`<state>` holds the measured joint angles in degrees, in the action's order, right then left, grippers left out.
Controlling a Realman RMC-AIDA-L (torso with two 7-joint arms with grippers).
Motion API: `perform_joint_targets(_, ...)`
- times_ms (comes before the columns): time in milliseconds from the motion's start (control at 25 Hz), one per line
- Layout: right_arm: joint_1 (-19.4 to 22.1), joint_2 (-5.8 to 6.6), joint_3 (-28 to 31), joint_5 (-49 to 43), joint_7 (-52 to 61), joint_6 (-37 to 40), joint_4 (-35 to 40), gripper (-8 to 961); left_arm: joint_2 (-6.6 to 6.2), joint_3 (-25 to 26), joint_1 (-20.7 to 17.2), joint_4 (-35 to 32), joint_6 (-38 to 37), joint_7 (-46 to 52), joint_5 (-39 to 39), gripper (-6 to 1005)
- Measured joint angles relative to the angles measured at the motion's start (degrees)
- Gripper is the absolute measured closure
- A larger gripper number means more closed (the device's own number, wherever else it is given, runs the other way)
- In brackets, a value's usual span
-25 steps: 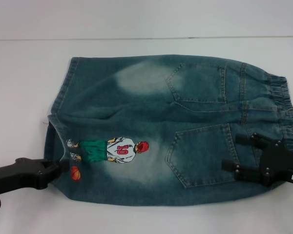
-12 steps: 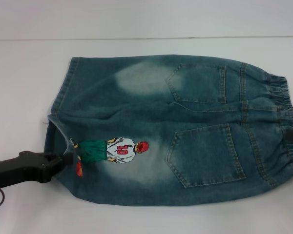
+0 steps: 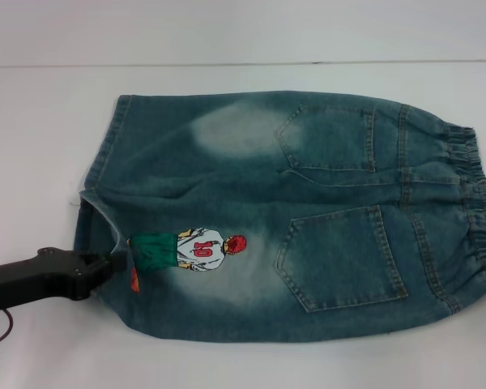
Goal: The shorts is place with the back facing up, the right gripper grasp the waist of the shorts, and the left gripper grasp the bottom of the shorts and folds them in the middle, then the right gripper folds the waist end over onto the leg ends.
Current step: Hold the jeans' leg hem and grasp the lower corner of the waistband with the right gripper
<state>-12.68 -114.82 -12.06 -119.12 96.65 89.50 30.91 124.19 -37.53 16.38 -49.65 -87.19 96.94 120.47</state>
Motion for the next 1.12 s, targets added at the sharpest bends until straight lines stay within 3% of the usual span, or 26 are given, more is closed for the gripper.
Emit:
perform_joint_targets(720, -1.0, -0.29, -0.7, -3.6, 3.5, -3.6, -0.6, 25, 0.0, 0.0, 0.3, 0.1, -0.6, 0.2, 0.1, 948)
perform_joint_targets(1120, -1.5, -0.36, -2.0, -4.4, 3.9, -1.6, -0.7, 27, 0.0, 0.0, 0.7, 0.1, -1.5, 0.3, -0.2, 947)
